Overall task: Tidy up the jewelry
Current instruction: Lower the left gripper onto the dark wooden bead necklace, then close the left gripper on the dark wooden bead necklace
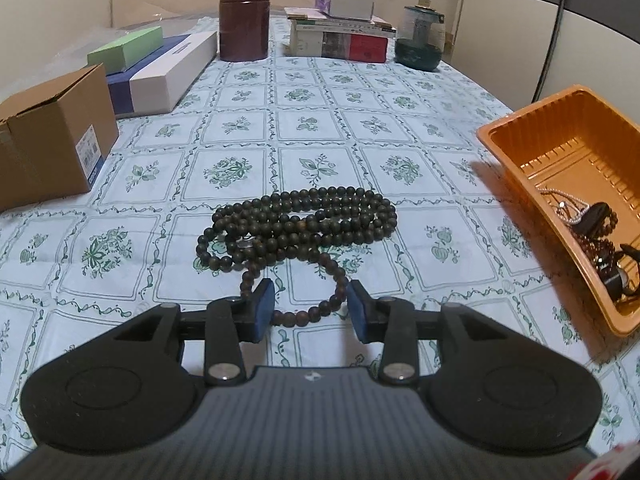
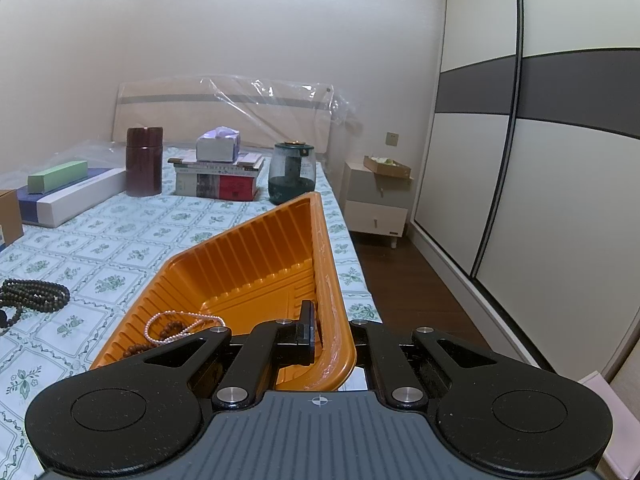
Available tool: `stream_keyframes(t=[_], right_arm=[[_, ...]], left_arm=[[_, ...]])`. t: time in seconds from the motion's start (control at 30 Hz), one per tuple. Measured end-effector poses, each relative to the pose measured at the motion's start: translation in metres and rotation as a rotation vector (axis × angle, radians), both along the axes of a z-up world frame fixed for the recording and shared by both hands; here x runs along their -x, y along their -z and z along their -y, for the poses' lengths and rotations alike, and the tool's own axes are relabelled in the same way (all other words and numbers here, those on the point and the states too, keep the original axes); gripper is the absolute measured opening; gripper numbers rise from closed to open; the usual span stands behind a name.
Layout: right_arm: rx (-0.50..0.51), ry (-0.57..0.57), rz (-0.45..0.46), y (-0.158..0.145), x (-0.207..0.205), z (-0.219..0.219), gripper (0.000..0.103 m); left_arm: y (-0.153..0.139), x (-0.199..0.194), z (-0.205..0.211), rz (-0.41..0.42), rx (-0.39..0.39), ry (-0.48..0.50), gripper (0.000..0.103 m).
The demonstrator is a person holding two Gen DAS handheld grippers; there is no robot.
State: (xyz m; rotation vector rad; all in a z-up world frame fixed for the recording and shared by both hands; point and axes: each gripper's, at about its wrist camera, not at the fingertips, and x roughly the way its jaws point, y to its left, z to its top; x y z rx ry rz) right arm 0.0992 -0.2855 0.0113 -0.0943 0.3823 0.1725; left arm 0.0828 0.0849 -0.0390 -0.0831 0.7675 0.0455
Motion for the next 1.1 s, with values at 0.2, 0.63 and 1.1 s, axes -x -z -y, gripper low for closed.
stream_keyframes(t=[0.2,0.63,1.1], right_arm=[[0.0,0.0,0.0,0.001,-0.001,0.0,0.006],[0.007,0.001,-0.003,0.002,-0.003,0.001,0.006],[0.007,0.0,-0.003,0.002,-0.003,0.001,0.006]], left_arm=[[0.001,0.002,0.002,0.013,-0.015,0.028,0.036],[0.009,-0.013,0.019,-0.038,-0.136,0.164,0.035],[0.005,-0.009,0.019,-0.049,-0.088,0.195,0.006]])
